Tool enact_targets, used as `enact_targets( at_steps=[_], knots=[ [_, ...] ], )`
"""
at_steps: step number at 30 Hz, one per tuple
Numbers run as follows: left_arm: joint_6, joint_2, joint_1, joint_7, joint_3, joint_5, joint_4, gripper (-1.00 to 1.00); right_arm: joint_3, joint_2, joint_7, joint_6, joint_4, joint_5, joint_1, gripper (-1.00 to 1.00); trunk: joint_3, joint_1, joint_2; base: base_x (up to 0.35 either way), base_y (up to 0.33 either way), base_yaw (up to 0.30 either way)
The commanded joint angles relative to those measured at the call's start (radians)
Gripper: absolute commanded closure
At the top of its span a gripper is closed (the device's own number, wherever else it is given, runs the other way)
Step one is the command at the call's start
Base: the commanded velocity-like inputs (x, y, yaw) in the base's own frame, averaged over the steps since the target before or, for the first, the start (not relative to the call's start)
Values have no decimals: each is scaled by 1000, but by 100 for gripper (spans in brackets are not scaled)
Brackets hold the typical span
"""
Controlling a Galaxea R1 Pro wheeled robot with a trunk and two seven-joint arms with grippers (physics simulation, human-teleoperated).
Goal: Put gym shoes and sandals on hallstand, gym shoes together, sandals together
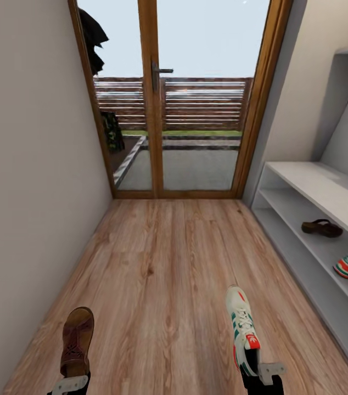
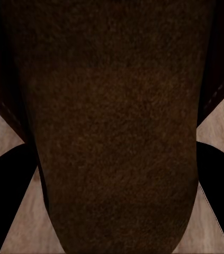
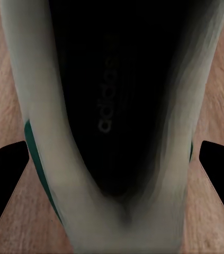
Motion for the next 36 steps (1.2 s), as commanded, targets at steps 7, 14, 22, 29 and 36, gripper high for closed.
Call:
enact_targets(
  at_steps=[7, 14, 22, 29, 36],
  knots=[
    [-4, -1, -1, -7, 9, -10, 0, 100, -9, 0, 7, -4, 1, 4, -1, 100, -1, 0, 0, 340, 0, 0],
    [-4, 0, -1, -7, 9, -9, 0, 100, -9, 0, 7, -4, 1, 4, -1, 100, -1, 0, 0, 340, 20, -15],
    [-4, 0, -1, -7, 9, -9, 0, 100, -9, 0, 7, -4, 1, 4, -1, 100, -1, 0, 0, 338, 115, -195],
    [-4, 0, -1, -7, 9, -10, 0, 100, -9, 0, 7, -4, 1, 4, -1, 100, -1, 0, 0, 334, 159, -82],
    [-4, 0, -1, -11, 9, -9, 0, 100, -9, 0, 8, -4, 1, 4, -1, 100, -1, 0, 0, 336, 39, -3]
  ],
)
